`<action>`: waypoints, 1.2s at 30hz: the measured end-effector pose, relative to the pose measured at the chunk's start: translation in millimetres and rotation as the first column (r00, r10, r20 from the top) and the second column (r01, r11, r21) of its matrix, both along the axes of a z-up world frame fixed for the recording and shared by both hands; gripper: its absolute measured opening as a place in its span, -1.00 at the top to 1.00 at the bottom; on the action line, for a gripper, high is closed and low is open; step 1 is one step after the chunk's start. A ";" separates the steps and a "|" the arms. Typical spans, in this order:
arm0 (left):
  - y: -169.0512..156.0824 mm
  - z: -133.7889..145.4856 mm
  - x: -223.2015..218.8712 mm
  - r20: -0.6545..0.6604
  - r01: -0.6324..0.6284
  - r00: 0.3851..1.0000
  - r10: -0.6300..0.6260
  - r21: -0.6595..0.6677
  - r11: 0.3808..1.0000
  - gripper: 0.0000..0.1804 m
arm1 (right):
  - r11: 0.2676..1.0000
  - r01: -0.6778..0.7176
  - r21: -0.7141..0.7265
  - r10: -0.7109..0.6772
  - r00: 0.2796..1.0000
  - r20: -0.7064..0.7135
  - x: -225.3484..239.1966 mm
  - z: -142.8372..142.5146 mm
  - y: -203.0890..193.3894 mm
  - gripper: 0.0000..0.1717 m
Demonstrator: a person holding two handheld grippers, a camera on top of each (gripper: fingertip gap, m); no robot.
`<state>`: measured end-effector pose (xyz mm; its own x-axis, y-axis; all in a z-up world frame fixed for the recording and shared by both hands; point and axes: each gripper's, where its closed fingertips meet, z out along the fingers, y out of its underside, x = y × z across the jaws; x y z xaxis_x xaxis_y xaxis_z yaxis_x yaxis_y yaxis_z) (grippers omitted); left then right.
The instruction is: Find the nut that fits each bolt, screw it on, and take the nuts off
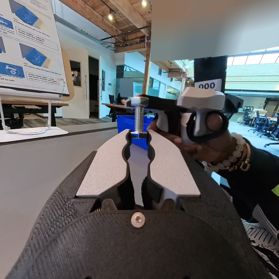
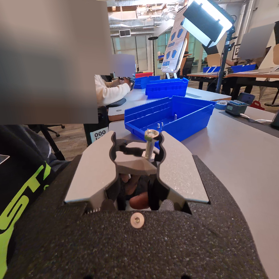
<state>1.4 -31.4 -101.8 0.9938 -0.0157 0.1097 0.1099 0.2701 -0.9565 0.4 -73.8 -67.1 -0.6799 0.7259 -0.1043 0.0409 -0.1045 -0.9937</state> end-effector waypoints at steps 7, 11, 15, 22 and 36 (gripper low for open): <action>-0.5 0.4 -0.5 0.000 -0.006 1.000 0.006 0.003 1.000 0.80 | 0.999 0.018 -0.041 -0.020 0.999 -0.047 20.9 6.4 14.0 0.81; -0.2 0.3 0.8 -0.007 -0.001 1.000 0.001 0.001 1.000 0.80 | 0.997 0.053 -0.048 -0.055 0.998 -0.038 3.4 5.2 16.7 0.50; 0.6 -0.4 2.8 -0.017 0.008 1.000 -0.008 -0.005 1.000 0.80 | 1.000 -0.008 -0.024 0.008 1.000 0.003 -9.8 -1.9 1.8 0.35; 1.2 -1.1 2.9 -0.015 0.012 1.000 -0.012 -0.010 1.000 0.80 | 0.999 -0.035 0.006 0.035 0.999 -0.014 -11.3 -0.6 -6.8 0.45; 1.1 -1.5 -0.3 0.001 -0.003 1.000 0.003 -0.010 1.000 0.80 | 0.998 0.037 -0.045 -0.040 0.997 -0.065 15.0 6.4 23.8 0.73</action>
<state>1.1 -30.3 -103.3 0.9938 -0.0115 0.1106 0.1097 0.2611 -0.9591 15.4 -49.9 -60.7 -0.6583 0.7471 -0.0924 -0.0291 -0.1480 -0.9886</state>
